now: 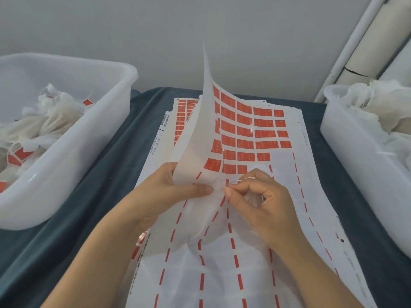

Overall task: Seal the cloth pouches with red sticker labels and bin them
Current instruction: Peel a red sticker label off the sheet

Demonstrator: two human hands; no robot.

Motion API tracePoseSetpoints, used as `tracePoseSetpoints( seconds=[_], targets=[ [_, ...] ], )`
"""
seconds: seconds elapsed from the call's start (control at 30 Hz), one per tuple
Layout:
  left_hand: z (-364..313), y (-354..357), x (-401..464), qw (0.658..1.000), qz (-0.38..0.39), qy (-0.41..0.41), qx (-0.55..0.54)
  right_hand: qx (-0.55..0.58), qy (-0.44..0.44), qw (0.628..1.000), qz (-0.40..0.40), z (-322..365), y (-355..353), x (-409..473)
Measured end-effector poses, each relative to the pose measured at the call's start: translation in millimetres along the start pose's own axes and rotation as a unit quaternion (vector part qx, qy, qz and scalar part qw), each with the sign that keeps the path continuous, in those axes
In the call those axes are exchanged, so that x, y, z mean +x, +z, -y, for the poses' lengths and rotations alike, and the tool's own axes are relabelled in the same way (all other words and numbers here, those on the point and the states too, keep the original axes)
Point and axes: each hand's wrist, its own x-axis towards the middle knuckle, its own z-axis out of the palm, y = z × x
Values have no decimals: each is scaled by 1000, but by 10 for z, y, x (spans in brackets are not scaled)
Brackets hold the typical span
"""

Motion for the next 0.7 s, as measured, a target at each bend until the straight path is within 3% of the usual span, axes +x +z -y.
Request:
tracePoseSetpoints(
  seconds=[0.37, 0.7],
  targets=[
    [1, -60, 1, 1000, 10, -13, -13, -4, -3, 1000, -19, 23, -38, 11],
    [-2, -73, -10, 999, 21, -13, -21, -130, -33, 989, -55, 55, 20, -42]
  ],
)
